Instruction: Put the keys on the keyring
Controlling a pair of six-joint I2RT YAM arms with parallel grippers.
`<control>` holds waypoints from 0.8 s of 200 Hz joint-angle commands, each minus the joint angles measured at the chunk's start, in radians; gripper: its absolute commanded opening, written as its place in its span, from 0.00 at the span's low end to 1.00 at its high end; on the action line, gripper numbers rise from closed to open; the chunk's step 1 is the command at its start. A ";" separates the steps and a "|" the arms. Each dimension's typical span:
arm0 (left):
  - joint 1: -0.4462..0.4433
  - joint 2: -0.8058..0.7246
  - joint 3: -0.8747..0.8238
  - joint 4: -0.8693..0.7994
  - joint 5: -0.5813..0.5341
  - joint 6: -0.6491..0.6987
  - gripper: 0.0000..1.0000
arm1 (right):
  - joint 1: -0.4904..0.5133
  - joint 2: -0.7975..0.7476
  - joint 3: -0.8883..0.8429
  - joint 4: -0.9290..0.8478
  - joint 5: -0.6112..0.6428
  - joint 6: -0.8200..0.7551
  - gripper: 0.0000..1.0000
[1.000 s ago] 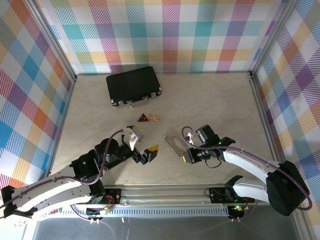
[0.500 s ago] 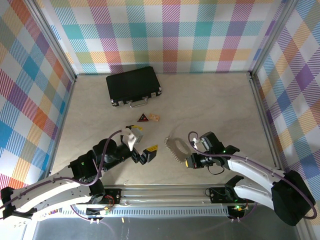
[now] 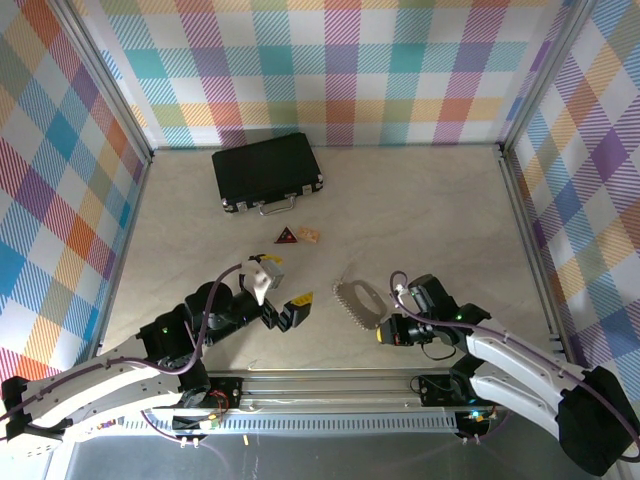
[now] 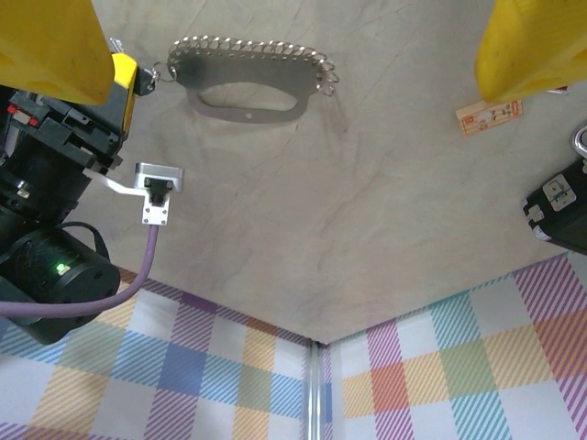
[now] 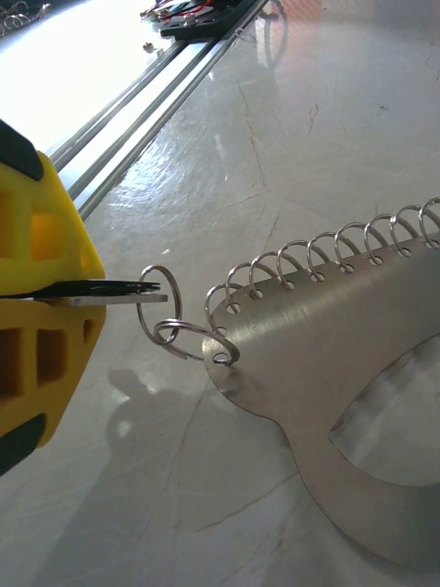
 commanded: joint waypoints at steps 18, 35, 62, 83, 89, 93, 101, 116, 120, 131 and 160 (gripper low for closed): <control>-0.002 -0.021 -0.009 0.039 -0.010 -0.006 1.00 | 0.006 -0.004 -0.010 -0.014 0.004 0.037 0.02; -0.002 -0.020 -0.014 0.046 -0.014 -0.001 1.00 | 0.006 -0.004 -0.009 -0.018 0.018 0.040 0.03; -0.002 -0.024 -0.022 0.056 -0.019 0.003 1.00 | 0.006 -0.008 -0.010 -0.024 0.029 0.044 0.03; -0.001 -0.026 -0.024 0.064 -0.020 0.007 1.00 | 0.007 -0.010 -0.010 -0.028 0.037 0.047 0.04; -0.002 -0.026 -0.023 0.063 -0.019 0.008 1.00 | 0.007 -0.011 -0.009 -0.028 0.039 0.048 0.04; -0.002 -0.027 -0.023 0.063 -0.020 0.008 1.00 | 0.007 -0.011 -0.009 -0.029 0.040 0.047 0.05; -0.002 -0.027 -0.023 0.064 -0.021 0.010 1.00 | 0.007 -0.011 -0.008 -0.028 0.041 0.046 0.06; -0.002 -0.025 -0.030 0.069 -0.026 0.012 1.00 | 0.007 -0.016 -0.007 -0.032 0.049 0.046 0.06; -0.002 -0.023 -0.032 0.070 -0.027 0.013 1.00 | 0.007 -0.018 -0.007 -0.033 0.050 0.046 0.06; -0.002 -0.014 -0.036 0.071 -0.028 0.013 1.00 | 0.009 -0.027 -0.008 -0.037 0.055 0.049 0.07; -0.002 -0.004 -0.044 0.075 -0.026 0.012 1.00 | 0.010 -0.044 -0.010 -0.043 0.061 0.052 0.12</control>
